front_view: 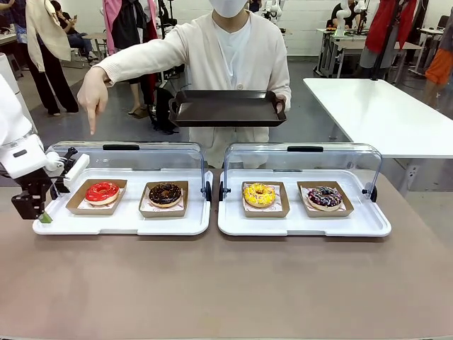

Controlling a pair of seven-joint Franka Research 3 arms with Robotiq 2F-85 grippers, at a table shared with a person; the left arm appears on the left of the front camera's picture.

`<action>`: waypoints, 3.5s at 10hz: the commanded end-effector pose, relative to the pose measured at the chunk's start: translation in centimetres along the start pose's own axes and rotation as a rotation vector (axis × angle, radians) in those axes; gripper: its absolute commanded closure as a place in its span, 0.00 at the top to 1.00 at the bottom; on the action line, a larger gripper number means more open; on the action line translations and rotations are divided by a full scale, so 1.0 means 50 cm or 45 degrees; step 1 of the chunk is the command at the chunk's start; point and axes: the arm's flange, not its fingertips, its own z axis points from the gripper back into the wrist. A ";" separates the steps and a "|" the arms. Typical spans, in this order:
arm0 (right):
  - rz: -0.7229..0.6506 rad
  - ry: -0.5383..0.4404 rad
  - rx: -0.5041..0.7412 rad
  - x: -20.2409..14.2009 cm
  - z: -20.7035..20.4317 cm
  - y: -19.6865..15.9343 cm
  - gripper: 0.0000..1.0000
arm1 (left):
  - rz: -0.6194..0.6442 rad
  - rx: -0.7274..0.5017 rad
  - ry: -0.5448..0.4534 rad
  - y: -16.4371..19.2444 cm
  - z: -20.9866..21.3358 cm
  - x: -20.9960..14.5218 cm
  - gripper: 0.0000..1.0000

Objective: Provide the desired donut to the person.
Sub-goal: Pick up and lift the Paper togo box containing the Donut pointed at by the person.

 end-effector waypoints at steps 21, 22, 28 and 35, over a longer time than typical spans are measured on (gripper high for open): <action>0.019 -0.012 0.013 0.000 0.003 -0.002 1.00 | 0.027 -0.129 -0.032 0.144 -0.171 -0.043 0.43; 0.019 -0.012 0.013 0.000 0.003 -0.002 1.00 | 0.020 -0.129 -0.031 0.143 -0.171 -0.043 0.40; 0.019 -0.012 0.013 0.000 0.003 -0.002 1.00 | -0.034 -0.097 -0.028 0.121 -0.157 -0.030 0.00; 0.019 -0.012 0.013 0.000 0.003 -0.002 1.00 | -0.102 -0.068 -0.032 0.077 -0.117 -0.027 0.00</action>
